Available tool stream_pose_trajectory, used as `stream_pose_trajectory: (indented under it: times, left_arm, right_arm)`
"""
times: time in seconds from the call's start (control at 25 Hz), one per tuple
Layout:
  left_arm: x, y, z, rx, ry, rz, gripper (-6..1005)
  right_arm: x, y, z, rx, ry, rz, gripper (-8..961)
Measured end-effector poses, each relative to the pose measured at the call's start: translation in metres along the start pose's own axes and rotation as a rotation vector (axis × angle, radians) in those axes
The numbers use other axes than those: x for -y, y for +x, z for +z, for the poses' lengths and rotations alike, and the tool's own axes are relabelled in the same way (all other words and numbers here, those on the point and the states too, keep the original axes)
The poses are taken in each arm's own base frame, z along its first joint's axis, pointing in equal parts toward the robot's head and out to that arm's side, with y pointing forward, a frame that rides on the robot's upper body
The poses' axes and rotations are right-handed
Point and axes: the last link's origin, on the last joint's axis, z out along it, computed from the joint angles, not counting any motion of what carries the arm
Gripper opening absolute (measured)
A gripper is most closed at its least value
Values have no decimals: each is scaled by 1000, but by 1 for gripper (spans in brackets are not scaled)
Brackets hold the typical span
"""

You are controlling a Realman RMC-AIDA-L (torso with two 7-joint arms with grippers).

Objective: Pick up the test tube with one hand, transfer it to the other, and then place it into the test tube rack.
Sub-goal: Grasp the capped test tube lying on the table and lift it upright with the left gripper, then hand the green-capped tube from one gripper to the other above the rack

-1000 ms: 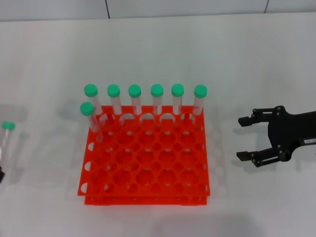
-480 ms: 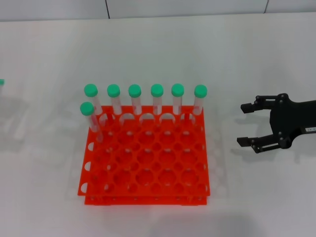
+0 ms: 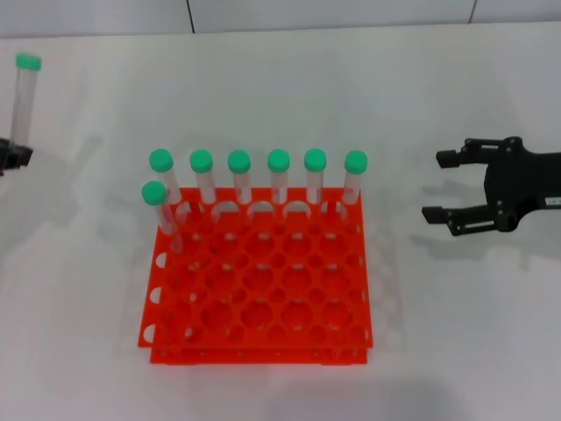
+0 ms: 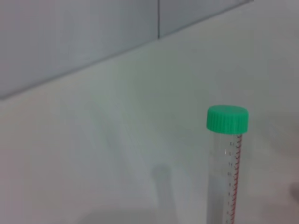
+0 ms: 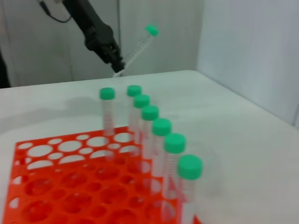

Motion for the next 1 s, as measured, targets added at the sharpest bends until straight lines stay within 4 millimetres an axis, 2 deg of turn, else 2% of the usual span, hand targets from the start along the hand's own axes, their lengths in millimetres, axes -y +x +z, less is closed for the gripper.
stream_pose_trajectory:
  times: [0.32,0.64,1.0]
  left_arm:
    - [-4,20,-5,-124,-5,127,182]
    - [-17,41,-14,-291,-100,225,183]
    - [-39,60,-7,-381,-253,307,182]
  right_arm:
    - [13,-7,-3,21,85,63,840]
    - [22,-25,-7,122,131,121,839]
    - [25,-41,-1,179,112,161,839]
